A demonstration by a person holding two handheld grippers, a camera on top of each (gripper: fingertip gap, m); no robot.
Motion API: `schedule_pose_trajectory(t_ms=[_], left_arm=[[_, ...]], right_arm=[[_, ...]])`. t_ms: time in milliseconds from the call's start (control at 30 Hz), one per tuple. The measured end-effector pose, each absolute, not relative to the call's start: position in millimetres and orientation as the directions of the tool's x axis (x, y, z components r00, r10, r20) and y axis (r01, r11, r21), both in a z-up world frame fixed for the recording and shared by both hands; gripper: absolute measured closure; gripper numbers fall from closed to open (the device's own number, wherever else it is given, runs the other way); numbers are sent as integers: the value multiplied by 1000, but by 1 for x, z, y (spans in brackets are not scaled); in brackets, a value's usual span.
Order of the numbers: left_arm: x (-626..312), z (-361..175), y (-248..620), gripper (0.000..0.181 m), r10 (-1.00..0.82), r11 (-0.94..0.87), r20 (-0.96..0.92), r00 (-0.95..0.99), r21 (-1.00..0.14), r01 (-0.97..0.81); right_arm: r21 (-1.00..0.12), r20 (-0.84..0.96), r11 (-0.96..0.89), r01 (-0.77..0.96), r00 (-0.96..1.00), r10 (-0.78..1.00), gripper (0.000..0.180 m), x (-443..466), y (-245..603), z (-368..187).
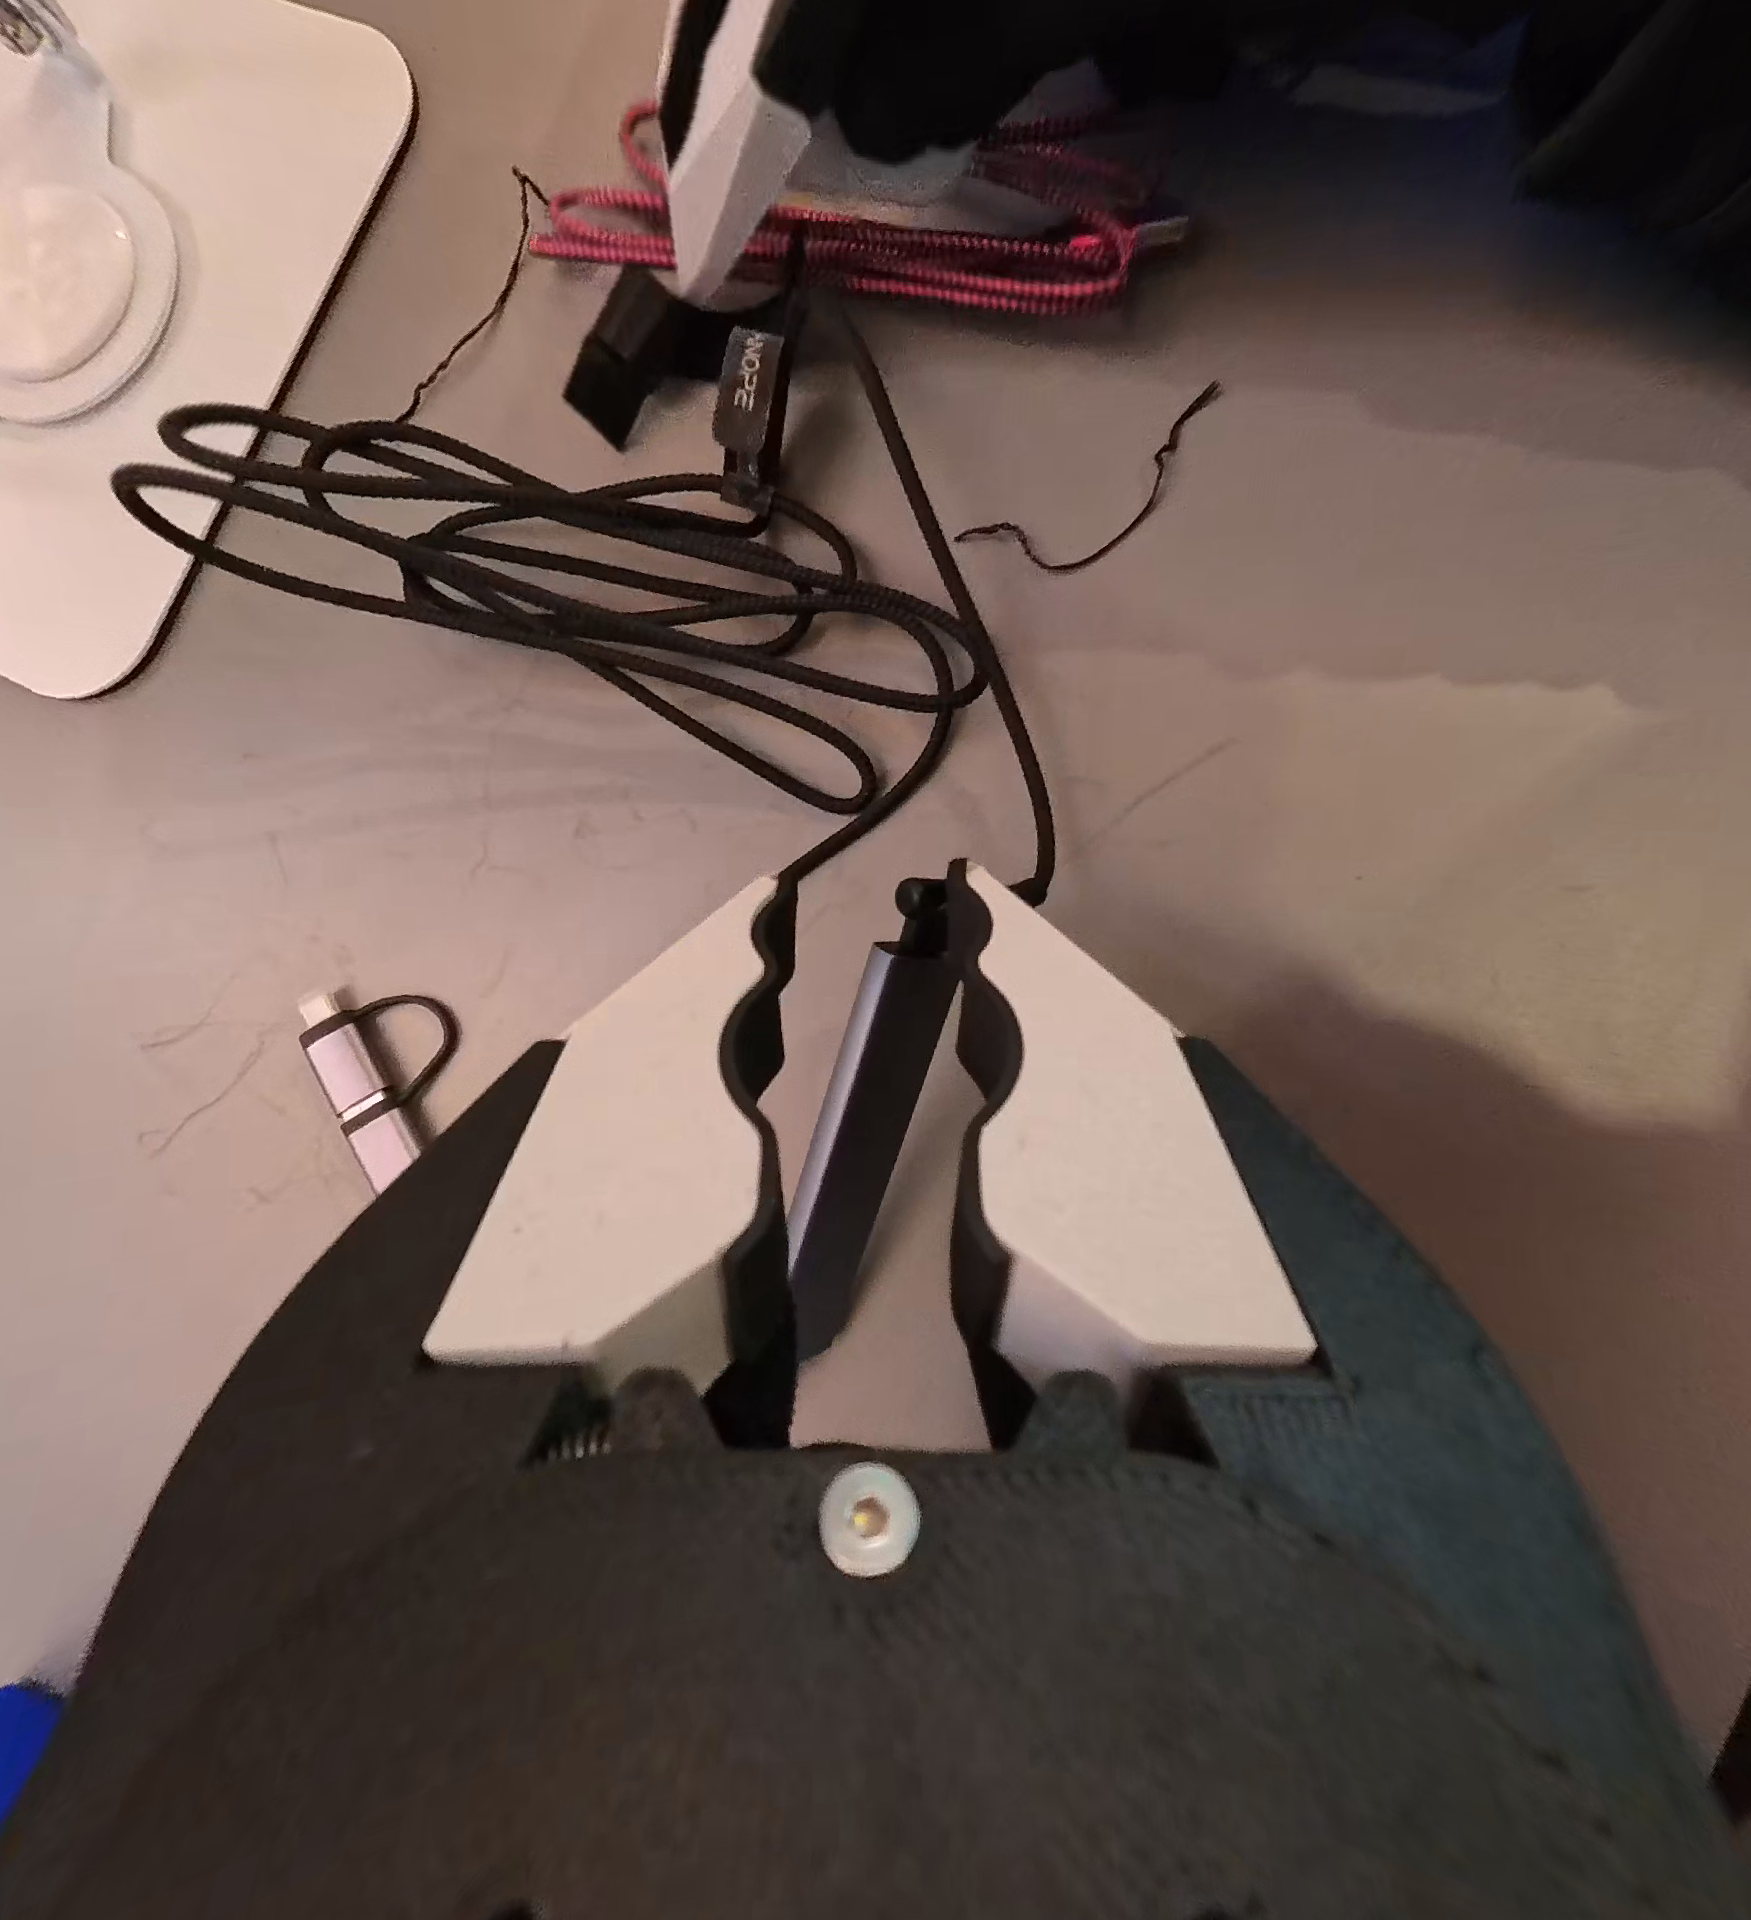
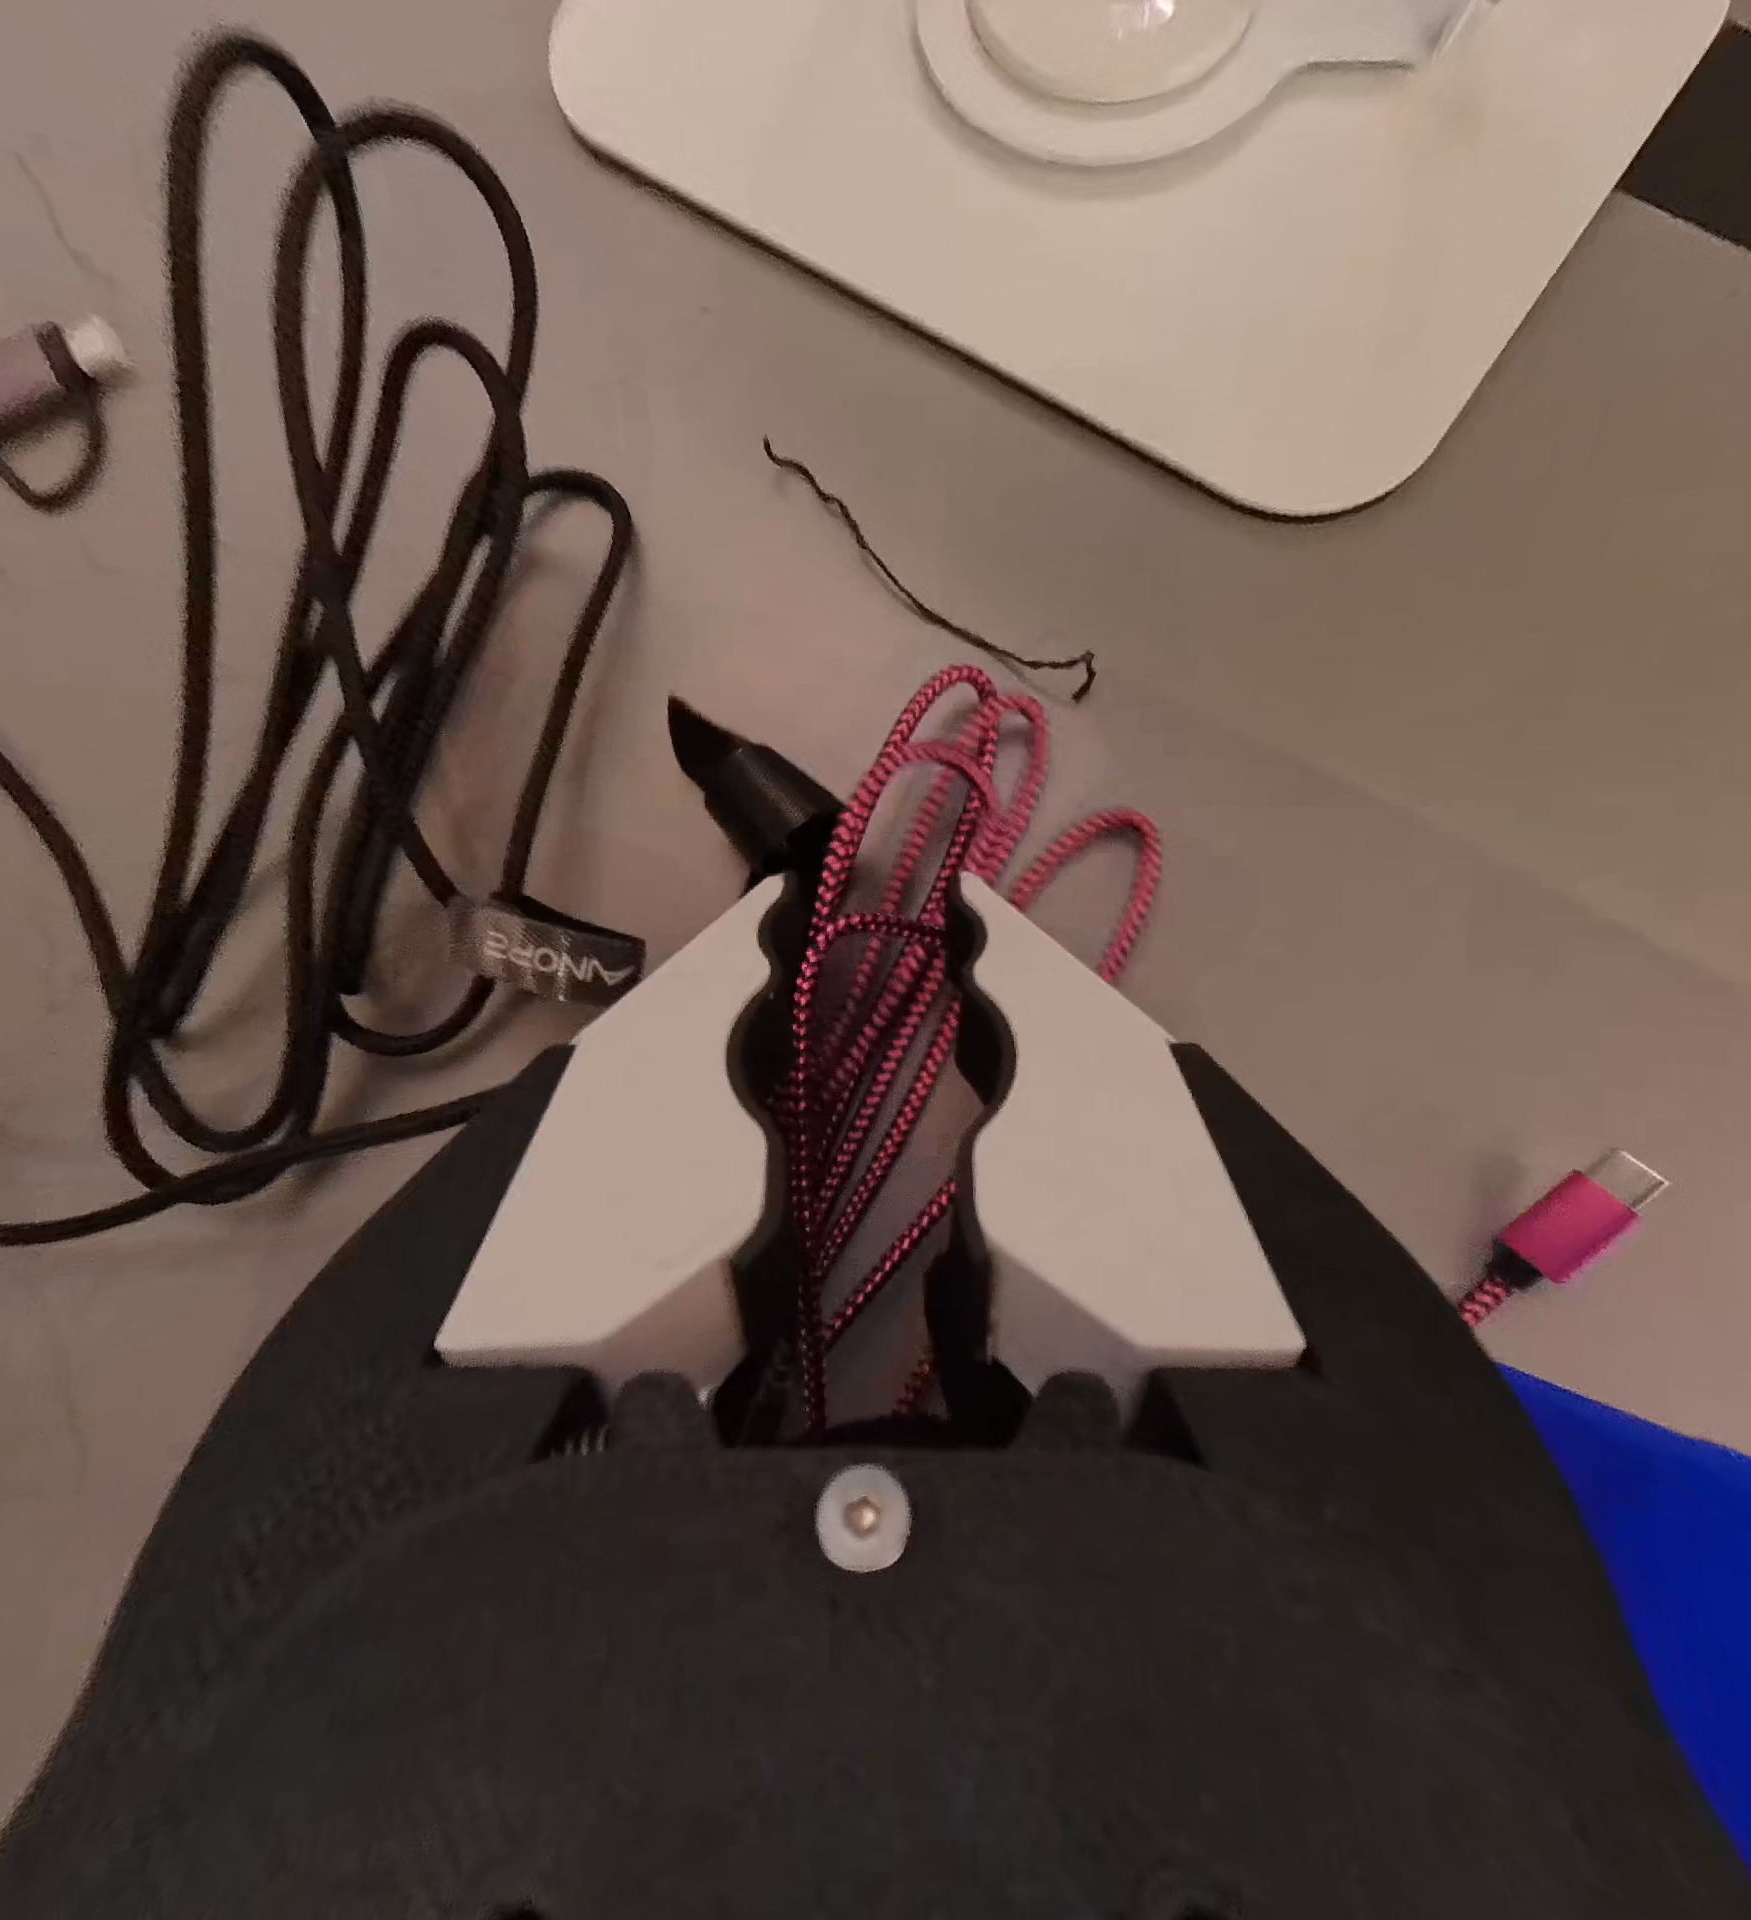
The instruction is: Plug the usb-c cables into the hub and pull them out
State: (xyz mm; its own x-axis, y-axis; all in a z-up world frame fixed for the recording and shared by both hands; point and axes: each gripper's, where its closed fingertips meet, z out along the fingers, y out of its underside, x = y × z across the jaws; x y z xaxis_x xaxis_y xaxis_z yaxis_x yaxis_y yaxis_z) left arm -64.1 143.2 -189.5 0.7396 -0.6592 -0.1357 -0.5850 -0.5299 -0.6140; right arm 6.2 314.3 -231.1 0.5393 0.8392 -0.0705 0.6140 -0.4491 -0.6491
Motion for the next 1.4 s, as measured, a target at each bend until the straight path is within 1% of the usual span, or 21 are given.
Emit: schedule_pose_trajectory(t_ms=[33,67,133,233,267,333,433,467,533,567,633,733,833,933,1000,1100,1200,1233,1267,1333,1400], left_arm=[[-65,-190,143,154,-659,-530,-138,740,-612,-587],[-65,-190,143,154,-658,-530,-139,740,-612,-586],[-66,-190,143,154,-657,-533,-137,741,-611,-586],[-68,-191,142,155,-656,-537,-138,742,-605,-588],[-69,-192,142,155,-656,-538,-139,742,-604,-589],[-70,-192,142,155,-655,-538,-139,742,-605,-588],[-70,-193,143,155,-656,-538,-135,743,-607,-585],[-70,-193,143,155,-656,-537,-136,742,-607,-586],[-70,-193,143,155,-657,-534,-139,741,-608,-587],[-70,-192,142,155,-657,-533,-139,741,-609,-587],[-71,-192,142,155,-655,-534,-138,743,-611,-585],[-74,-193,141,155,-652,-539,-136,746,-609,-582],[-75,-193,141,155,-652,-539,-136,746,-608,-582],[-75,-193,142,155,-651,-538,-139,746,-609,-583],[-75,-193,142,155,-651,-538,-136,747,-612,-580],[-76,-193,141,155,-651,-538,-134,747,-614,-578],[-78,-193,142,155,-649,-539,-133,749,-615,-575],[-78,-193,142,155,-648,-539,-132,750,-616,-574],[-78,-193,142,155,-649,-538,-133,750,-616,-575],[-78,-193,142,155,-650,-537,-132,749,-618,-574],[-78,-193,141,155,-650,-537,-128,749,-620,-572]], right_arm=[[-658,-65,-449,604,549,833,154,7,316,-228],[-654,-33,-443,613,562,826,147,10,319,-227],[-601,-13,-462,652,570,822,125,17,317,-235],[-550,36,-463,695,574,818,116,24,315,-240],[-546,34,-468,695,576,816,117,25,314,-240],[-550,37,-463,695,574,818,130,25,314,-239],[-558,24,-463,688,571,820,135,24,315,-239],[-568,35,-453,687,570,821,139,23,316,-237],[-631,-36,-449,633,554,832,145,12,312,-225],[-653,-44,-450,608,563,825,142,11,314,-218],[-661,1,-455,596,607,794,114,20,323,-212],[-591,14,-486,643,611,791,106,27,319,-227],[-555,7,-495,669,598,801,115,27,314,-236],[-559,-36,-512,653,598,801,119,26,313,-237],[-592,-48,-503,629,596,801,121,23,314,-229],[-629,-44,-497,598,611,791,121,23,317,-217],[-603,-75,-514,610,598,798,119,23,313,-225],[-607,-109,-516,605,579,808,114,18,309,-224],[-628,-162,-513,585,547,821,110,10,303,-219],[-706,-184,-463,536,492,851,115,-4,298,-198],[-750,-280,-472,463,423,862,115,-14,289,-181]])
